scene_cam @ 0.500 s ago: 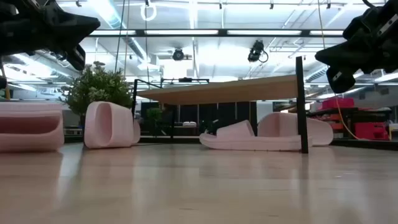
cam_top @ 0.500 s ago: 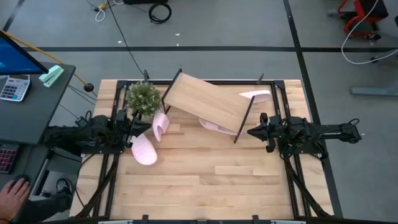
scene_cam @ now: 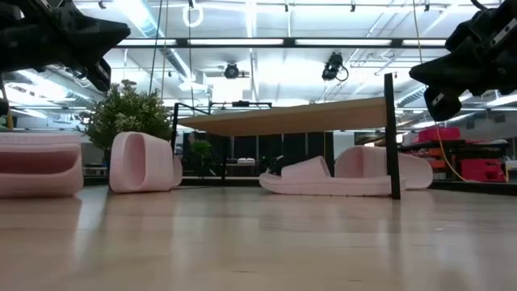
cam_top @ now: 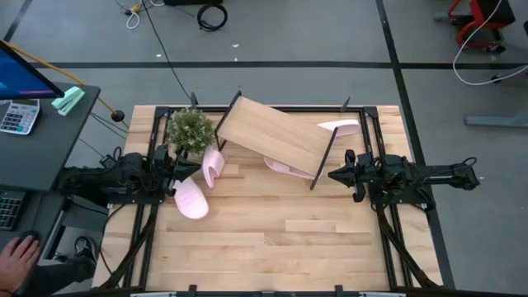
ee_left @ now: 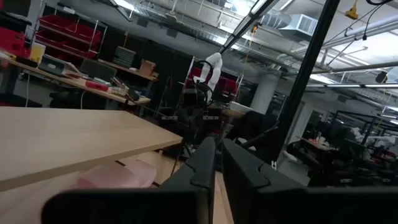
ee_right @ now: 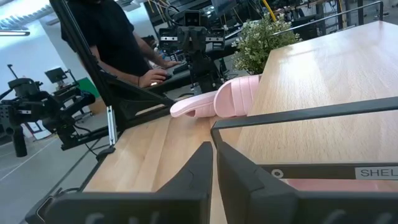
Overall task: Pick and place slides into the shelf
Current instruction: Put the pink slide on the shelf
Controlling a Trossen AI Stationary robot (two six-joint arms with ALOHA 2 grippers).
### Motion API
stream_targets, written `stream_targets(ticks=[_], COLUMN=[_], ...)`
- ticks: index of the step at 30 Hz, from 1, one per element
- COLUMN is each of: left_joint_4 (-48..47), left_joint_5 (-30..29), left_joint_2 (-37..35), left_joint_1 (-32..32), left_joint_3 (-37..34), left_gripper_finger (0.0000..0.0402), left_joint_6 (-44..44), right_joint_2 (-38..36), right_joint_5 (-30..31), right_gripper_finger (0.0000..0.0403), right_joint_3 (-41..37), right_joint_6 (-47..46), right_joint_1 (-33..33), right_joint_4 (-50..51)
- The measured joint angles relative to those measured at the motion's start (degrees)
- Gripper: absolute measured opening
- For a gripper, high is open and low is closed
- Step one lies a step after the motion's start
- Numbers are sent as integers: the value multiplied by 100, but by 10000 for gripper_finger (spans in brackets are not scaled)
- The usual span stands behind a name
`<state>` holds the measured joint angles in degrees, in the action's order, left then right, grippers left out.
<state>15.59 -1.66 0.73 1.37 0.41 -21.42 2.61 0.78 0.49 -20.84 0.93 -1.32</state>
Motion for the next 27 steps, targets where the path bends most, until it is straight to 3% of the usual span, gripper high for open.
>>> stream_targets(ticks=[27], left_joint_4=[0], left_joint_5=[0], left_joint_2=[0], left_joint_1=[2], left_joint_3=[0], left_gripper_finger=[31], left_joint_6=[1], right_joint_2=[-2], right_joint_5=[2], right_gripper_finger=[30], right_joint_3=[0], right_joint_6=[1], right_joint_1=[0], right_joint_4=[0])
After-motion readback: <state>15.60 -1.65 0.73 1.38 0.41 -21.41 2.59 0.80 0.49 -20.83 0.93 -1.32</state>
